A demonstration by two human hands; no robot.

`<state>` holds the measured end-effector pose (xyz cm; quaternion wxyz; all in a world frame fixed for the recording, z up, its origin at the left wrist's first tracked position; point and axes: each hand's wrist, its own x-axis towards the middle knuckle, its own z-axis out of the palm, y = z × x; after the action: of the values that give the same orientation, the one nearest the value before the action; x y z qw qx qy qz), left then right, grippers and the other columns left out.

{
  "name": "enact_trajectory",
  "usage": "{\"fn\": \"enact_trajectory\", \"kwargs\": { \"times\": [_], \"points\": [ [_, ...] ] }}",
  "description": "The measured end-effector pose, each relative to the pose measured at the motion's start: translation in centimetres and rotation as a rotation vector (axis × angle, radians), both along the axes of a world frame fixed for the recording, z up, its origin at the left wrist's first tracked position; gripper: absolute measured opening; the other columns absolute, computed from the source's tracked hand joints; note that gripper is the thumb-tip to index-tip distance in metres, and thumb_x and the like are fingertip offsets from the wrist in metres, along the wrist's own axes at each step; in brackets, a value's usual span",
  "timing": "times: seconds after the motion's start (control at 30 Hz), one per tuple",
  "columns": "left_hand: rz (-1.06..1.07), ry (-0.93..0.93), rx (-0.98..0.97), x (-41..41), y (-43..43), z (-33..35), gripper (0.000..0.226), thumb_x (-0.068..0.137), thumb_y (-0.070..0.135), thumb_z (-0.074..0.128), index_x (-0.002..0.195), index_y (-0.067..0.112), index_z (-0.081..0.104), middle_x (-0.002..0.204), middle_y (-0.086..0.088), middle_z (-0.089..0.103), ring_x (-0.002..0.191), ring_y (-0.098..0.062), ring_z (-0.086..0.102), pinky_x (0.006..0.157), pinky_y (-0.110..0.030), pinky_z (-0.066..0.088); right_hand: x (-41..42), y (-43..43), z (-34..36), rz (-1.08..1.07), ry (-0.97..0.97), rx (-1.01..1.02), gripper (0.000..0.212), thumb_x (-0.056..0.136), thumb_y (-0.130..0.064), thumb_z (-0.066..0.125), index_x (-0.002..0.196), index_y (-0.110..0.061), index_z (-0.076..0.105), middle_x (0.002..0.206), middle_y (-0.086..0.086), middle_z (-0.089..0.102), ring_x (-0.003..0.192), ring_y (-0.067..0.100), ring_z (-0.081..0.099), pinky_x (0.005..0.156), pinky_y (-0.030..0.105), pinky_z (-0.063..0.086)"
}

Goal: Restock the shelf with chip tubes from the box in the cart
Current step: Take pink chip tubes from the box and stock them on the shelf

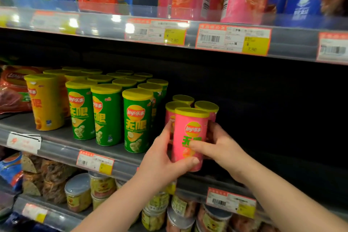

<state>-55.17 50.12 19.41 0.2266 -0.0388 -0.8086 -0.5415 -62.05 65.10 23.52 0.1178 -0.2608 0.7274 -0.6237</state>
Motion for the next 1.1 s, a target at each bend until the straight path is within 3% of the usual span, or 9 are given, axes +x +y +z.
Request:
{"fn": "enact_trajectory", "kwargs": {
  "times": [0.07,0.17,0.23,0.43,0.7,0.93,1.1],
  "points": [
    [0.161,-0.052,-0.365,-0.4,-0.5,-0.6,0.095,0.055,0.076,0.051,0.139,0.036,0.036,0.122,0.015,0.051,0.115,-0.004,0.05,0.097,-0.027,0.043,-0.9,0.7,-0.2,-0.129,0.032,0.009,0.057,0.068,-0.017,0.083,0.11,-0.03,0.048,0.119,0.001,0.063,0.103,0.013,0.063,0.092,0.037,0.052],
    [0.289,0.027,-0.85,-0.8,-1.2,-2.5,0.069,0.065,0.075,0.04,0.106,0.026,0.066,0.098,0.004,0.065,0.092,-0.02,0.062,0.076,-0.032,0.051,-1.9,1.0,-0.7,-0.245,0.072,0.16,0.066,0.07,-0.015,0.083,0.122,-0.024,0.044,0.123,0.001,0.059,0.107,0.015,0.058,0.093,0.031,0.046],
    [0.331,0.15,-0.994,-1.1,-1.5,-4.1,0.054,0.069,0.07,0.043,0.086,0.027,0.07,0.082,0.006,0.066,0.074,-0.02,0.064,0.061,-0.032,0.053,-2.3,0.8,-1.1,-0.26,0.074,0.253,0.069,0.073,-0.015,0.08,0.13,-0.019,0.043,0.127,0.003,0.057,0.111,0.017,0.056,0.092,0.029,0.044],
    [0.368,0.195,-1.01,-1.4,-1.9,-5.0,0.05,0.071,0.07,0.045,0.084,0.028,0.07,0.08,0.008,0.063,0.072,-0.018,0.062,0.061,-0.031,0.052,-3.6,0.0,-1.5,-0.282,0.082,0.252,0.072,0.075,-0.016,0.079,0.135,-0.013,0.039,0.134,0.006,0.054,0.11,0.016,0.054,0.088,0.028,0.043],
    [0.393,0.172,-1.017,-1.4,-1.7,-5.0,0.05,0.072,0.069,0.045,0.085,0.027,0.069,0.079,0.008,0.062,0.072,-0.018,0.061,0.061,-0.032,0.051,-5.2,0.1,-1.7,-0.234,0.074,0.203,0.068,0.074,-0.012,0.079,0.132,-0.015,0.042,0.129,0.006,0.055,0.106,0.015,0.054,0.096,0.039,0.048],
    [0.4,0.153,-1.049,-1.3,-1.7,-4.8,0.05,0.071,0.07,0.044,0.086,0.03,0.069,0.081,0.01,0.061,0.073,-0.015,0.061,0.064,-0.026,0.05,-6.0,-0.1,-1.7,-0.226,0.087,0.171,0.063,0.076,-0.008,0.077,0.131,-0.014,0.046,0.126,0.006,0.058,0.102,0.012,0.054,0.089,0.031,0.045],
    [0.402,0.145,-1.081,-1.2,-1.7,-4.6,0.051,0.071,0.07,0.042,0.087,0.03,0.07,0.082,0.011,0.063,0.074,-0.014,0.063,0.064,-0.026,0.051,-6.1,0.1,-1.8,-0.218,0.092,0.201,0.067,0.076,-0.012,0.077,0.135,-0.014,0.043,0.132,0.007,0.056,0.111,0.017,0.055,0.09,0.029,0.043]
  ]
}}
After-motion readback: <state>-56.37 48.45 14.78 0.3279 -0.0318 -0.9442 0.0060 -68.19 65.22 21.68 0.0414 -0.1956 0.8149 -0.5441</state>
